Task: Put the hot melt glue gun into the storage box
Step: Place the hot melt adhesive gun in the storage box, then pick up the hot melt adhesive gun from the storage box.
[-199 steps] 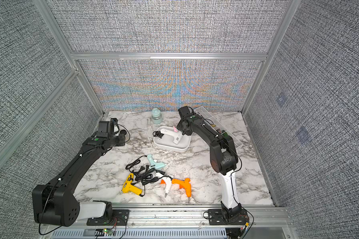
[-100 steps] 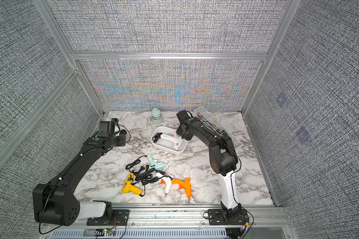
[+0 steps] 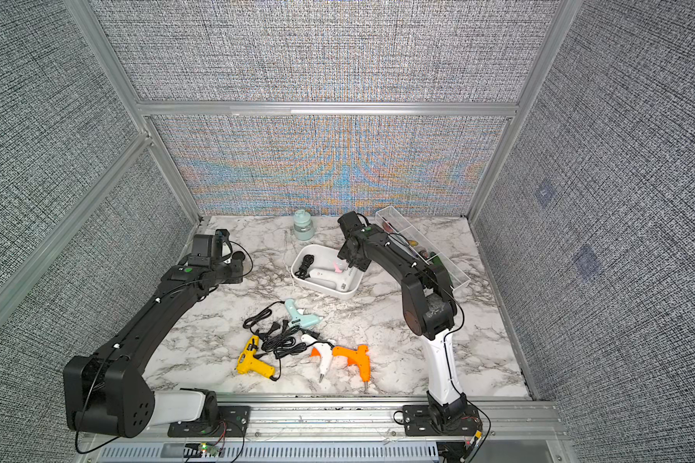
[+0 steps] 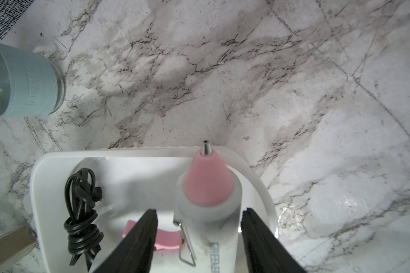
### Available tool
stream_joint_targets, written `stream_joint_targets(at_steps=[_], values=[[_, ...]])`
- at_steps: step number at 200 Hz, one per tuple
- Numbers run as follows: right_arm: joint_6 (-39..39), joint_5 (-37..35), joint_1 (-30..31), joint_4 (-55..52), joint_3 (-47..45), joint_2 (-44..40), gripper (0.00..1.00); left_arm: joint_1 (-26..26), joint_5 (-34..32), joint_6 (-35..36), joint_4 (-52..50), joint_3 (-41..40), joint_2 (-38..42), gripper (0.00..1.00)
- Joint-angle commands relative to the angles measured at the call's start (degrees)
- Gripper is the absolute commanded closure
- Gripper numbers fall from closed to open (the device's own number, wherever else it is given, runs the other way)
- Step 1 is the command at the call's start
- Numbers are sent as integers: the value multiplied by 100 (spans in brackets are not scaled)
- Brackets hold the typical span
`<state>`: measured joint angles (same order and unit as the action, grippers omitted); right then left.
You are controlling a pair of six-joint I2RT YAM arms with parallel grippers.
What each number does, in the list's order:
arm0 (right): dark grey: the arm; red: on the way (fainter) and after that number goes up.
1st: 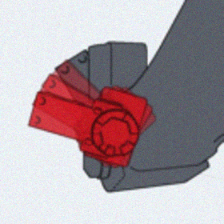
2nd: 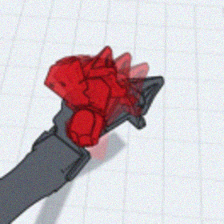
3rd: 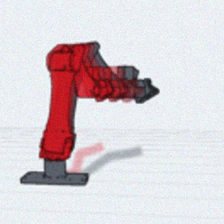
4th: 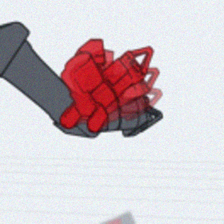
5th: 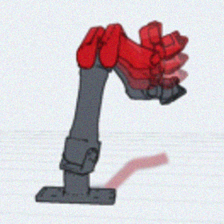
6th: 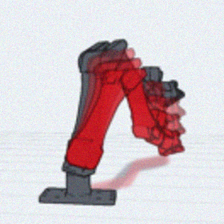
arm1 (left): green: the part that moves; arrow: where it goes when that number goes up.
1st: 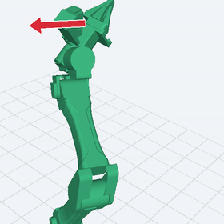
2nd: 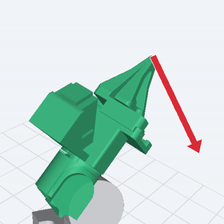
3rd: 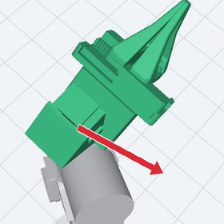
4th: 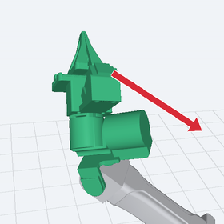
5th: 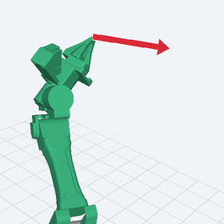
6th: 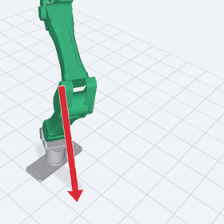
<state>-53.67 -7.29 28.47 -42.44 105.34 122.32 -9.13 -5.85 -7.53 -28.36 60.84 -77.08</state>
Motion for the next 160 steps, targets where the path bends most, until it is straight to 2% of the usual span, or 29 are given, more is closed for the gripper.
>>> stream_joint_targets(at_steps=[1,8,12,17,43,102,160], values=[[233,-292,45,-213,98,-154,30,0,-18,2,-86,41,-1,46],[328,-367,54,-279,143,-199,30,1,-17,6,-89,34,-1,46],[388,-416,54,-320,169,-224,23,-1,-17,6,-84,37,-2,45],[460,-473,55,-377,211,-253,21,-1,-15,6,-88,39,-2,46],[744,-758,54,-651,298,-338,19,-1,11,-2,-74,51,-42,46],[861,-818,1,-621,462,132,21,-15,11,-5,-91,54,-53,46],[981,-779,9,-537,640,344,30,-39,-29,6,-133,70,-33,46]])
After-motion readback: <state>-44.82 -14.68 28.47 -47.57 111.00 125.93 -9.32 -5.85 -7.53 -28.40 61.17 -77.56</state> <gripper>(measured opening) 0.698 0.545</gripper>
